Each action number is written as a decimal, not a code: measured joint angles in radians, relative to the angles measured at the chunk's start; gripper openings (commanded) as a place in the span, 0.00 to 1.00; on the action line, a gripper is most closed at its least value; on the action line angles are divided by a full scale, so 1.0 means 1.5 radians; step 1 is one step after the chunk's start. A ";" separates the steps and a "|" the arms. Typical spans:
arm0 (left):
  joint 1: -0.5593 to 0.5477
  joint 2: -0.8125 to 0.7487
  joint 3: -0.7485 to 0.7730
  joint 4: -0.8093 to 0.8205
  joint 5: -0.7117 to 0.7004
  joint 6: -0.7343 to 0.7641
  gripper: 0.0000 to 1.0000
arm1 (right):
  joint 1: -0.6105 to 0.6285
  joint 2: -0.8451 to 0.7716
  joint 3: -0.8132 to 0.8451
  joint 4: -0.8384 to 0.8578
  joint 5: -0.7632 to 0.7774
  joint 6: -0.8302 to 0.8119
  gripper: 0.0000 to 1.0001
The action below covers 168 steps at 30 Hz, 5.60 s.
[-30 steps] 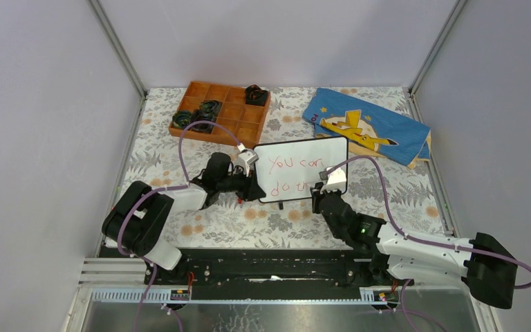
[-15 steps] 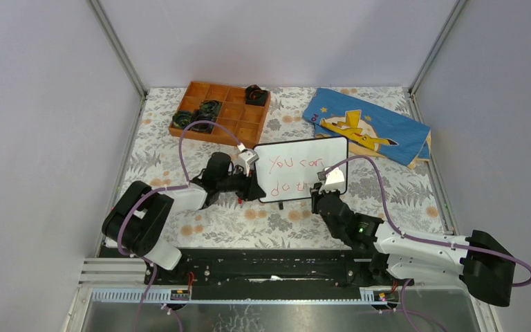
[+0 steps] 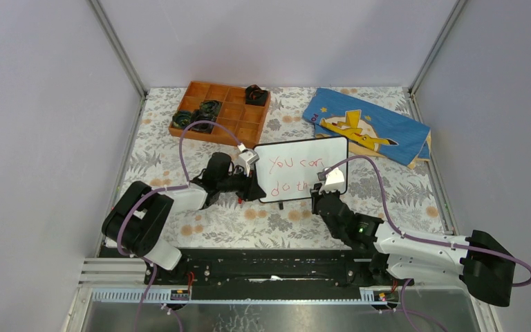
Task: Write a sentence on the whiteboard
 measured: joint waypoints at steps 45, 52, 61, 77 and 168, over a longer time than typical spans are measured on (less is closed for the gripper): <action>-0.010 -0.009 0.003 -0.019 -0.015 0.014 0.31 | -0.029 -0.043 0.010 -0.012 0.006 -0.018 0.00; -0.012 -0.009 0.004 -0.020 -0.017 0.015 0.31 | -0.040 -0.036 0.010 -0.009 0.002 -0.018 0.00; -0.014 -0.009 0.004 -0.020 -0.020 0.016 0.31 | -0.048 -0.036 0.010 -0.008 -0.005 -0.013 0.00; -0.018 -0.009 0.008 -0.026 -0.026 0.022 0.31 | -0.052 -0.143 -0.021 -0.054 -0.036 0.010 0.00; -0.034 -0.009 0.011 -0.066 -0.059 0.045 0.34 | -0.052 -0.149 -0.056 -0.056 -0.052 0.042 0.00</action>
